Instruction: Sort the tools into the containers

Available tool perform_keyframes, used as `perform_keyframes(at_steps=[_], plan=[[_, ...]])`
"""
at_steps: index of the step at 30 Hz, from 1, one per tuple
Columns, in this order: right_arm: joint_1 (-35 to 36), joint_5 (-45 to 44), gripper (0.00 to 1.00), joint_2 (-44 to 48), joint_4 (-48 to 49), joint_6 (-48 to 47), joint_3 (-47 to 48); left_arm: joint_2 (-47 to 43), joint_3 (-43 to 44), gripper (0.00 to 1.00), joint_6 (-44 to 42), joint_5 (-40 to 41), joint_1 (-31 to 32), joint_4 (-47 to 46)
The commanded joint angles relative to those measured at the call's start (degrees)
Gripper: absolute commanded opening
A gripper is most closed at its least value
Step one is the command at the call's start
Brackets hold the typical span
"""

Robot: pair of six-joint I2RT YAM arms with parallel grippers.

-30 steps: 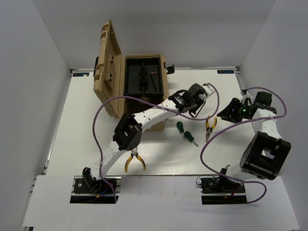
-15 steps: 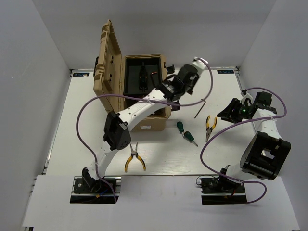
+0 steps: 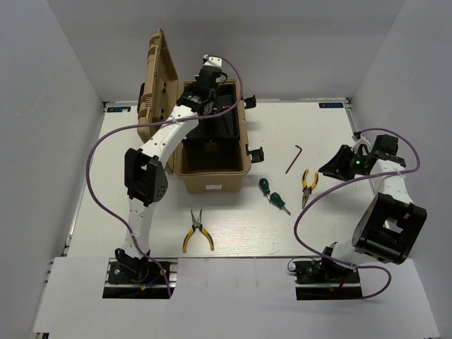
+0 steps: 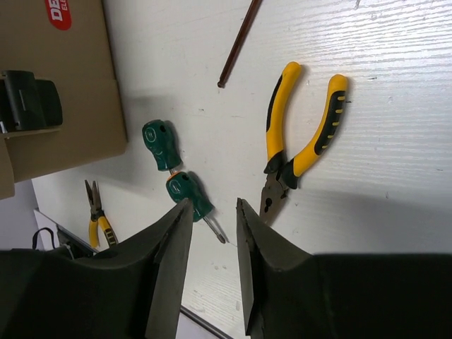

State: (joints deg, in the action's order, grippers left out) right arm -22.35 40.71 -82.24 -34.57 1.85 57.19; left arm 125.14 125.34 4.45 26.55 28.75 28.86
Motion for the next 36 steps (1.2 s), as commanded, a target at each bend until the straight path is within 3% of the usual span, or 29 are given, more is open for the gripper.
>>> perform_keyframes(at_steps=[1, 13, 14, 15, 16, 20, 23, 27, 30, 36], plan=[[0.9, 0.9, 0.36, -0.5, -1.2, -1.6, 0.7, -0.8, 2.5, 0.00, 0.8, -2.5, 2.3, 0.0], [7.8, -4.6, 0.35, -4.3, -2.7, -1.6, 2.9, -0.2, 1.0, 0.00, 1.4, -5.4, 2.3, -0.7], [8.4, -5.8, 0.38, -4.3, -2.8, -1.4, 3.4, -0.2, 1.0, 0.00, 1.4, -5.4, 2.3, 0.0], [8.6, -6.5, 0.40, -4.8, -2.8, -1.6, 3.7, 0.4, 1.0, 0.02, 1.9, -5.4, 2.3, 0.0], [9.4, -7.2, 0.42, -4.9, -2.6, -1.6, 4.1, 0.5, 1.0, 0.19, 2.4, -5.4, 2.3, 0.6], [12.9, -12.7, 0.43, -7.0, -2.2, -1.6, 7.5, 1.0, 0.4, 0.56, 2.4, -6.1, 2.3, 0.6], [14.6, -15.8, 0.43, -9.9, -2.1, -0.7, 10.1, 1.0, 2.1, 0.65, 2.4, -6.6, 2.3, 1.2], [18.8, -23.7, 0.42, -15.2, -1.1, 2.3, 14.4, -0.7, 3.5, 0.69, 2.4, -7.9, 2.3, 2.9], [21.5, -30.0, 0.40, -21.3, -2.3, 4.4, 19.5, -7.6, -0.2, 0.70, 1.8, -10.0, 3.7, 1.5], [25.6, -34.7, 0.40, -29.6, -3.8, 7.9, 27.2, -30.0, -28.7, 0.80, 0.7, -19.6, 6.3, -10.7]])
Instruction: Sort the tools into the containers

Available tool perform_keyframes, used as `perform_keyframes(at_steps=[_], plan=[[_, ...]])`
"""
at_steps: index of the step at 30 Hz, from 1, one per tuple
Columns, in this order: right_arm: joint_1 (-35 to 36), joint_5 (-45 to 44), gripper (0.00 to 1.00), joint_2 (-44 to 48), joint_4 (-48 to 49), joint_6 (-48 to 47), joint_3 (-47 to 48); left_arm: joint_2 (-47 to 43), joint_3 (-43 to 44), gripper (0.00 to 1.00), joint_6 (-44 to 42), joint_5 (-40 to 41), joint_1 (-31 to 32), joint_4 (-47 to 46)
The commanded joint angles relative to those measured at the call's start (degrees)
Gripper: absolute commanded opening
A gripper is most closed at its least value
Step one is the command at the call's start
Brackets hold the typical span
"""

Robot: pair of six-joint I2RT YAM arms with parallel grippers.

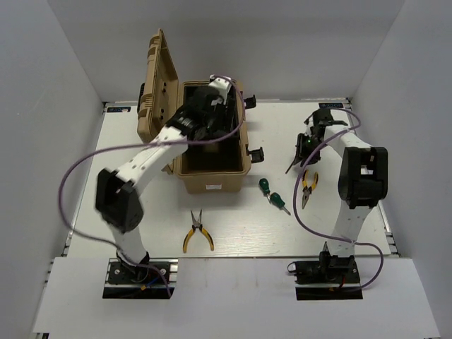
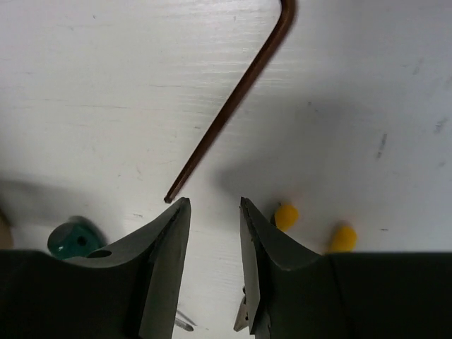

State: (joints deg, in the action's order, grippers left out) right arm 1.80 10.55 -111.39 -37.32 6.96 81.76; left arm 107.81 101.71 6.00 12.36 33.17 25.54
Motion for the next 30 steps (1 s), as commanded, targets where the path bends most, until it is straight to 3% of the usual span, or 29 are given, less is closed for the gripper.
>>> perform_keyframes(at_steps=[1, 9, 15, 19, 22, 25, 30], plan=[[1.9, -5.5, 0.40, -1.0, 0.7, 3.6, 2.4, -18.3, -11.2, 0.80, -0.9, -6.9, 1.9, -9.2], [4.7, -10.4, 0.40, -5.6, 0.3, 7.3, 6.0, -35.7, -31.0, 0.85, -1.5, -8.6, 3.7, -10.2], [7.4, -21.3, 0.39, -8.3, -0.6, 9.9, 6.1, -42.1, -37.6, 0.85, -0.2, -8.6, 4.2, -8.5], [7.8, -22.0, 0.38, -9.2, -0.6, 10.5, 5.1, -43.1, -39.0, 0.97, -0.2, -9.7, 6.2, -6.2], [7.8, -21.4, 0.25, -10.0, -1.1, 10.4, 5.0, -44.8, -40.7, 0.98, -0.2, -8.3, 6.9, -5.5], [7.3, -20.0, 0.03, -10.3, -2.2, 11.1, 4.2, -46.8, -41.2, 0.99, -0.2, -6.6, 8.0, -4.0], [4.5, -13.8, 0.00, -9.7, -4.5, 12.4, 3.5, -52.0, -42.4, 0.99, 1.2, -6.6, 8.7, -2.2]])
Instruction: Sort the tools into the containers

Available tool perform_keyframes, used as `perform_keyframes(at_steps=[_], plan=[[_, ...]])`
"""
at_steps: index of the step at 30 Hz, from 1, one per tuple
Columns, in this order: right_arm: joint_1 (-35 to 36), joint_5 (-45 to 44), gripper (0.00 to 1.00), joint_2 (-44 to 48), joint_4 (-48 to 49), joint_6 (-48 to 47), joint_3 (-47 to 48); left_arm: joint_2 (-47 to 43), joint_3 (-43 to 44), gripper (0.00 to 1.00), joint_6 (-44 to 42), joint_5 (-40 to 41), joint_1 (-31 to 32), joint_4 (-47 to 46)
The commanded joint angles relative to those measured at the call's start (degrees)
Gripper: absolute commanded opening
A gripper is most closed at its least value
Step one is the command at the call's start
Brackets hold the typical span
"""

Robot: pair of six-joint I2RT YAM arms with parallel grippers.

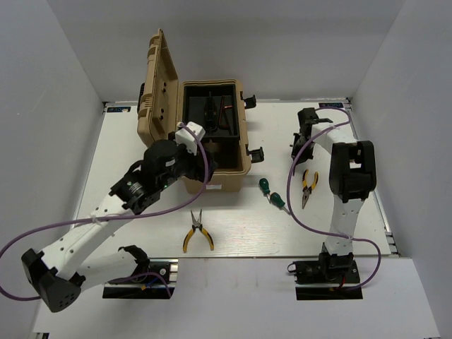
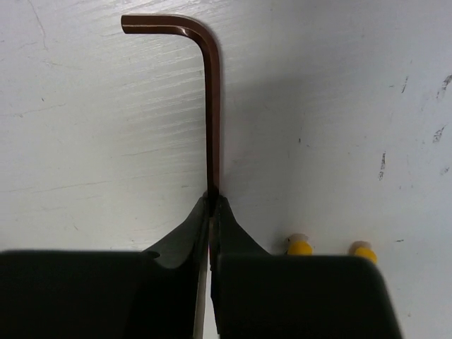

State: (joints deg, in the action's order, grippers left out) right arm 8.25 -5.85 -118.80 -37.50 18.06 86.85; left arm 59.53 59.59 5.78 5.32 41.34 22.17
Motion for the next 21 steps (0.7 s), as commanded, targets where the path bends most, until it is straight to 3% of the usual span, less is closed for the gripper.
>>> perform_keyframes(at_steps=[1, 10, 13, 19, 21], plan=[[-2.7, 3.6, 0.00, -1.5, -4.8, 1.0, -1.5, -3.7, -0.3, 0.99, 1.4, 0.4, 0.5, 1.9], [-3.7, 11.9, 0.00, 14.0, -1.9, -13.4, 2.0, -5.7, -1.7, 0.98, 3.3, -2.9, 1.6, 6.8], [-2.9, 15.6, 0.00, 15.0, -4.9, -16.7, 8.8, -6.4, -2.4, 0.97, 3.3, -2.3, 2.2, 7.6], [1.6, 20.7, 0.00, 9.9, -10.3, -20.3, 32.8, -10.4, -4.1, 0.98, 2.7, -5.2, 2.2, 4.2], [4.0, 26.7, 0.00, 5.5, -11.5, -20.3, 42.5, -11.0, -4.8, 0.98, 2.7, -7.6, 2.2, 1.0]])
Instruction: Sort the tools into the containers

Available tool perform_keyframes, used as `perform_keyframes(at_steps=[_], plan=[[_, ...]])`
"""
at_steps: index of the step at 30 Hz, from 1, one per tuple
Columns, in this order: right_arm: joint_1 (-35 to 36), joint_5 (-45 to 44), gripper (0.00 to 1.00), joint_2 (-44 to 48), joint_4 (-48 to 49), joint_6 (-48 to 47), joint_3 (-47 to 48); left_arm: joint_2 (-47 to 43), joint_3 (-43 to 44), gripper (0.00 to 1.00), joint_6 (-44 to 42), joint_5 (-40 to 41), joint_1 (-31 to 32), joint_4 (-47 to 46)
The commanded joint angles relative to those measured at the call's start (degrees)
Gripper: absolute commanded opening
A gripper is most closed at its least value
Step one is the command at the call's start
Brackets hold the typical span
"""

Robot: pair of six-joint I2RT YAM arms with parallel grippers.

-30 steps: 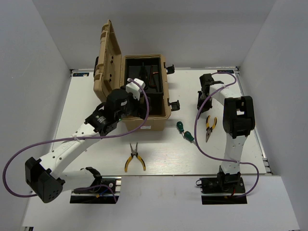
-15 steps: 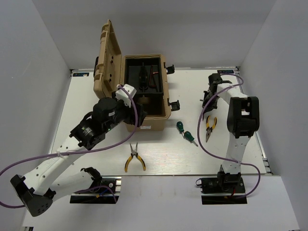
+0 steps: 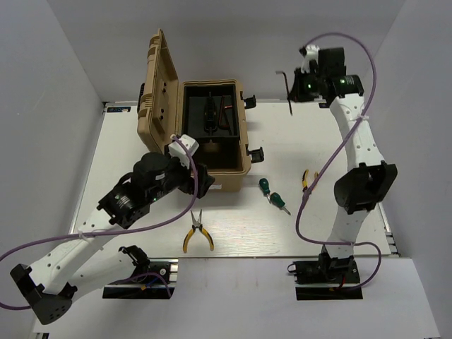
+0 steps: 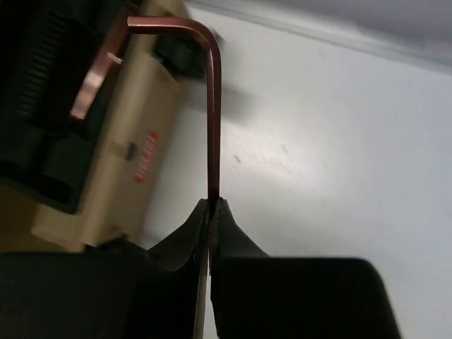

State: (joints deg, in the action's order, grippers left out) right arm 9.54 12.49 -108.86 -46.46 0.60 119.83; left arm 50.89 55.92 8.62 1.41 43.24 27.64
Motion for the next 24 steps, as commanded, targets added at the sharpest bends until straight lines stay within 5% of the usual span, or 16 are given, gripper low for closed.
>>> perform_keyframes(at_steps=[1, 6, 11, 15, 21, 24], plan=[[2.9, 14.3, 0.00, -6.5, -1.7, -2.6, 11.1, -2.4, -1.2, 0.98, -0.7, -5.3, 0.3, -5.4], [6.7, 28.1, 0.00, -12.2, 16.2, 10.4, 13.2, -2.4, -2.3, 0.98, -0.7, -6.9, 0.8, -9.6], [10.3, 30.3, 0.00, -17.4, 28.2, 19.3, 14.8, -2.4, -2.3, 0.98, -0.7, -6.2, 0.8, -9.6], [12.7, 28.2, 0.00, -21.0, 31.6, 23.0, 14.6, -2.9, -3.4, 0.98, -0.2, -5.6, 0.8, -9.6], [14.6, 22.1, 0.00, -22.4, 27.5, 16.3, 10.5, -2.3, -3.3, 0.99, -0.2, -5.1, 0.8, -9.1], [14.5, 19.8, 0.24, -21.0, 24.5, 14.7, 8.3, 0.1, -1.4, 0.99, -0.2, -7.3, 0.8, -9.1]])
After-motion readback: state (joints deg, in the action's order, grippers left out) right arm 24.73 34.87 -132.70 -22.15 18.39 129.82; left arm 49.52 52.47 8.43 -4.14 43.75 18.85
